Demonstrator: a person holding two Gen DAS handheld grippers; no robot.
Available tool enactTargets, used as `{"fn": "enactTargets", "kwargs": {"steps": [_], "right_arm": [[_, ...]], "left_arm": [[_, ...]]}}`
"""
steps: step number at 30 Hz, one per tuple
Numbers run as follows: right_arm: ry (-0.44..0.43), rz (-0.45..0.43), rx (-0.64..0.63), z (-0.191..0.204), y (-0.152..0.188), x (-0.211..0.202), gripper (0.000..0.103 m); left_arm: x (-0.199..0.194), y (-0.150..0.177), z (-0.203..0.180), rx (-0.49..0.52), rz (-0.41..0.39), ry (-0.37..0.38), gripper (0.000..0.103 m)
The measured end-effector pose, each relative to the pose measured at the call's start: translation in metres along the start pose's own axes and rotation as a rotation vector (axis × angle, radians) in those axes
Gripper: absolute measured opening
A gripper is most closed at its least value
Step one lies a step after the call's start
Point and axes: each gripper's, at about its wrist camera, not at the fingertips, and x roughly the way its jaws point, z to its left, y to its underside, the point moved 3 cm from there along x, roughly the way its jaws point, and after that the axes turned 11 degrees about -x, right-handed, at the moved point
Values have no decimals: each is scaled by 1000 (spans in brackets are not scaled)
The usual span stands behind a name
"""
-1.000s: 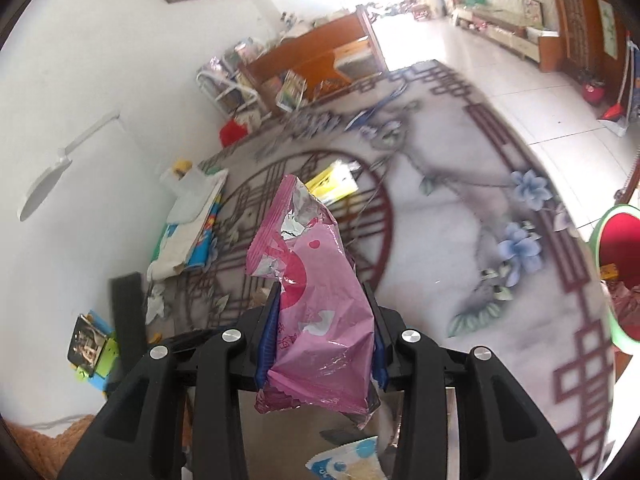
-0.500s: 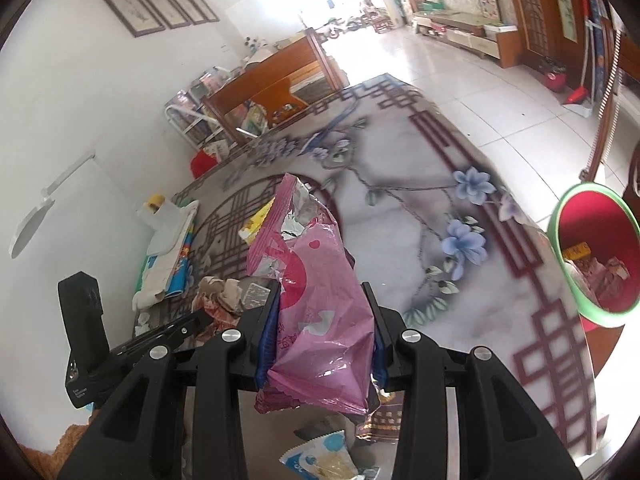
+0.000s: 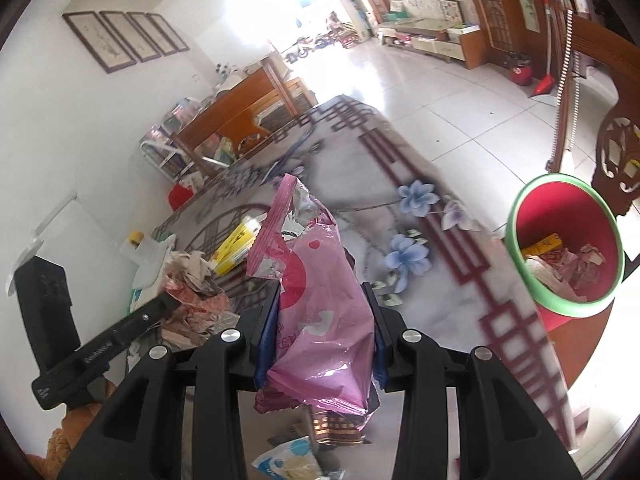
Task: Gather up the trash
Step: 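Carry the brown paper and pink bag with both tools over the red bin, then open both tools to drop the brown paper and pink bag into the bin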
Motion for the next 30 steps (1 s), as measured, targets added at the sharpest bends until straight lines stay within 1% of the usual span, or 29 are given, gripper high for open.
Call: {"fn": "enactTargets", "kwargs": {"steps": [8,12,17,30], "right_arm": [[33,-24,45,-41,-1,-19,37],[40,-29,67,-68,-4,-27,37],[53,-15,82,-102,-11,-30,37],[110,-8,96,-196,-40,-47,37]], "left_arm": [[22,-2,-48,51,17,40,19],[38,-1,-69,54,39,42,19],[56,-1,-95,52,43,46,19],[119,-3,-166,55,76,72,19]]}}
